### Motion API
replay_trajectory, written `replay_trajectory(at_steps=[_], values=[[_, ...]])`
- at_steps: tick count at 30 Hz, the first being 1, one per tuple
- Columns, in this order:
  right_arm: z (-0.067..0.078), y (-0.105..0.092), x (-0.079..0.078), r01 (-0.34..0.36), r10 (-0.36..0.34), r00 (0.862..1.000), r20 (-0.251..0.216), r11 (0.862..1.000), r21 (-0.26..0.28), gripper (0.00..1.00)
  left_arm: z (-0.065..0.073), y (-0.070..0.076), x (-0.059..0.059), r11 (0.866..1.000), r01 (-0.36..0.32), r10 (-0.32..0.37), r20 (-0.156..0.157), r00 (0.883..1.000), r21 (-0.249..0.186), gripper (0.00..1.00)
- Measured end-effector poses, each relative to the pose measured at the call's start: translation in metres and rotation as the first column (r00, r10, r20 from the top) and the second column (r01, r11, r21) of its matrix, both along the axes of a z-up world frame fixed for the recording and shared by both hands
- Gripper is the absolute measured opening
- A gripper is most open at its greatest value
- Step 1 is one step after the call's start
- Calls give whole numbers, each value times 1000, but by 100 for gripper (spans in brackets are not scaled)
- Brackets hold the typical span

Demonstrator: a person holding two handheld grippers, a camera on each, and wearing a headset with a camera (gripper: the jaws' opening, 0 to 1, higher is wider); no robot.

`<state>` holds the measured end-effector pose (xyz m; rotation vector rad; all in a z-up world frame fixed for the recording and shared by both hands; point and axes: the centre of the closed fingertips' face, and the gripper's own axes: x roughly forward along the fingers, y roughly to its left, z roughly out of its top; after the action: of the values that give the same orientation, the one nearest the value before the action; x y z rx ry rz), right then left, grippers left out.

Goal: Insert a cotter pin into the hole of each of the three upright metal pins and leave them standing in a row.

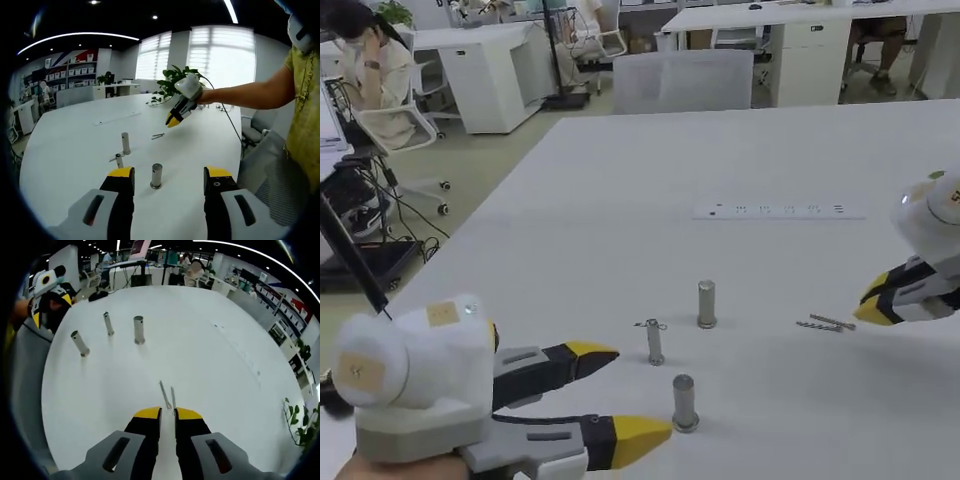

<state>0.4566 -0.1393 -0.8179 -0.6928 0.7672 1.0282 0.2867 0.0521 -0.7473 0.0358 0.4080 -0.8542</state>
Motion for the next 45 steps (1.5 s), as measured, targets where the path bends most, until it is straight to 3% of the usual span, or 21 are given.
replay_trajectory(at_steps=[7, 15, 27, 36, 45], values=[[-23, 16, 3, -86, 83, 996, -46, 994, -73, 10, -4, 0, 0, 1000, 1, -1, -6, 1000, 0, 54], [-38, 19, 6, -159, 152, 987, -58, 976, -150, 9, -8, 1, -1, 1000, -3, 2, -14, 1000, -3, 54], [-45, 21, 7, -188, 175, 981, -86, 966, -177, 9, -9, 1, 0, 1000, -4, 4, -15, 1000, -7, 53], [-45, 22, 6, -173, 152, 979, -132, 972, -161, 8, -7, 3, 0, 1000, -11, 11, -15, 1000, -10, 53], [-46, 20, 5, -161, 141, 982, -126, 973, -164, 5, -7, 3, 1, 1000, -10, 10, -13, 1000, -10, 53]])
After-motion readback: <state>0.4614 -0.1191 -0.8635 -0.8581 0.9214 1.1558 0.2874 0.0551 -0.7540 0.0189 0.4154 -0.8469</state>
